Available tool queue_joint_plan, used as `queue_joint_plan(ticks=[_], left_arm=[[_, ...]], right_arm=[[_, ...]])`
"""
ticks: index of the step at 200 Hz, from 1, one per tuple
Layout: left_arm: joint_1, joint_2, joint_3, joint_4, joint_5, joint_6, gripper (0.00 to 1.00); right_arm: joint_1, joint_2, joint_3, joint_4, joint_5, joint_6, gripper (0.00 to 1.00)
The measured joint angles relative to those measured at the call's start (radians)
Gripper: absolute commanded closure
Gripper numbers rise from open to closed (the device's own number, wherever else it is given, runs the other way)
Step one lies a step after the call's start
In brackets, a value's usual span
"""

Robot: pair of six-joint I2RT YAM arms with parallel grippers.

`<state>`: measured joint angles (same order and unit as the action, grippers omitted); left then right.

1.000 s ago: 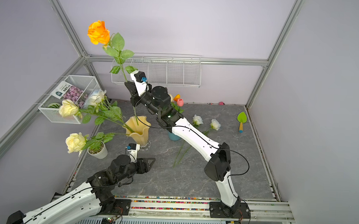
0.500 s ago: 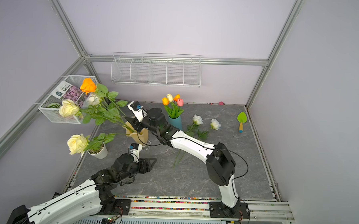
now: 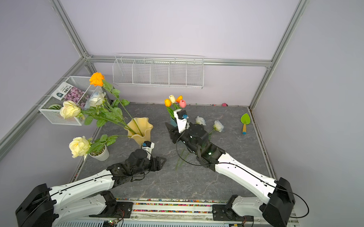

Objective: Arrange the flowers in different vases according to their variety
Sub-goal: Pick up the flower at the center of the board.

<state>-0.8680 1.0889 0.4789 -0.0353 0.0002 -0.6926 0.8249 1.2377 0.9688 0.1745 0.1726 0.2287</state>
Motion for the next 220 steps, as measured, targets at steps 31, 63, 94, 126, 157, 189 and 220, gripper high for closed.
queue_joint_plan(ticks=[31,63,94,126,157,189,220], left_arm=[[-0.058,0.155,0.08,0.037,-0.018,0.021,0.28],[-0.086,0.278,0.132,0.058,-0.037,0.029,0.29],[-0.098,0.311,0.134,0.061,-0.062,0.033,0.29],[-0.104,0.31,0.134,0.069,-0.079,0.032,0.29],[-0.104,0.307,0.122,0.078,-0.087,0.032,0.29],[-0.104,0.29,0.108,0.077,-0.098,0.032,0.29],[-0.104,0.274,0.104,0.076,-0.109,0.033,0.28]], right_arm=[[-0.16,-0.068,-0.2,-0.114,0.054,0.17,0.51],[-0.26,-0.033,-0.234,-0.194,0.064,0.324,0.57],[-0.302,0.134,-0.129,-0.308,0.098,0.465,0.61],[-0.31,0.336,0.048,-0.472,0.127,0.588,0.66],[-0.312,0.484,0.192,-0.595,0.13,0.673,0.67],[-0.315,0.606,0.307,-0.694,0.11,0.737,0.67],[-0.315,0.652,0.323,-0.737,0.079,0.78,0.65]])
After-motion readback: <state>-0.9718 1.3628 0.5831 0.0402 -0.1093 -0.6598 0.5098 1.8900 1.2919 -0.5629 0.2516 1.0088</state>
